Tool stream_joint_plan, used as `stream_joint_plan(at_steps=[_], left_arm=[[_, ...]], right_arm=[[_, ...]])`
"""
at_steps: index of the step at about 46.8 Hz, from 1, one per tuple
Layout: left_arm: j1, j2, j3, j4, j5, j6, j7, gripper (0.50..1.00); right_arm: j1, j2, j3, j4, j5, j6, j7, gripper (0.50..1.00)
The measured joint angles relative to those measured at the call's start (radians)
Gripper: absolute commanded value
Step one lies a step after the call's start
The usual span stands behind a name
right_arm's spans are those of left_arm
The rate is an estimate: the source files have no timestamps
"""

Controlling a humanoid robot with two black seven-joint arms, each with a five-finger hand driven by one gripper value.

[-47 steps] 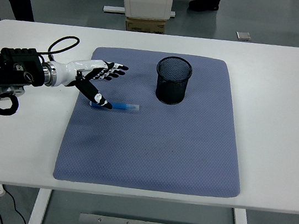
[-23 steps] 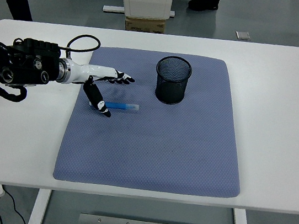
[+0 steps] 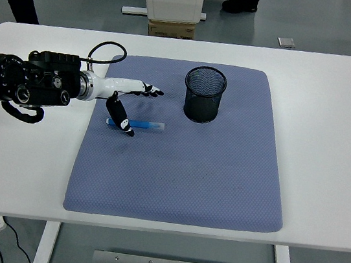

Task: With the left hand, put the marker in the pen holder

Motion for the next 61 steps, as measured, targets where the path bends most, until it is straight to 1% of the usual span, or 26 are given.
stream_joint_plan(at_steps=[5, 13, 22, 28, 33, 36, 44, 49, 58, 61], left_arm=[[0.0, -0.002, 0.001, 0.0, 0.014, -0.002, -0.007, 1.0], [-0.002, -0.007, 0.004, 0.0, 0.079, -0.006, -0.013, 1.0], [-0.003, -0.008, 0.014, 0.0, 0.098, -0.013, -0.023, 1.0], [-0.005, -0.008, 0.026, 0.003, 0.118, -0.014, -0.025, 0.933], [-0.005, -0.008, 0.029, 0.003, 0.119, -0.015, -0.025, 0.909], [-0.005, -0.008, 0.029, 0.003, 0.119, -0.015, -0.025, 0.883], [-0.005, -0.013, 0.029, 0.003, 0.119, -0.015, -0.025, 0.862], [-0.005, -0.016, 0.029, 0.004, 0.12, -0.015, -0.025, 0.862], [-0.004, -0.016, 0.029, 0.005, 0.128, -0.014, -0.025, 0.78], [-0.004, -0.017, 0.029, 0.005, 0.133, -0.014, -0.025, 0.763]], right_arm=[[0.0, 0.0, 0.0, 0.0, 0.0, 0.0, 0.0, 1.0], [0.0, 0.0, 0.0, 0.0, 0.0, 0.0, 0.0, 1.0], [0.0, 0.0, 0.0, 0.0, 0.0, 0.0, 0.0, 1.0], [0.0, 0.0, 0.0, 0.0, 0.0, 0.0, 0.0, 1.0], [0.0, 0.0, 0.0, 0.0, 0.0, 0.0, 0.0, 1.0], [0.0, 0.0, 0.0, 0.0, 0.0, 0.0, 0.0, 1.0], [0.0, 0.0, 0.0, 0.0, 0.0, 0.0, 0.0, 1.0], [0.0, 0.0, 0.0, 0.0, 0.0, 0.0, 0.0, 1.0], [0.0, 0.0, 0.0, 0.0, 0.0, 0.0, 0.0, 1.0], [0.0, 0.0, 0.0, 0.0, 0.0, 0.0, 0.0, 1.0]])
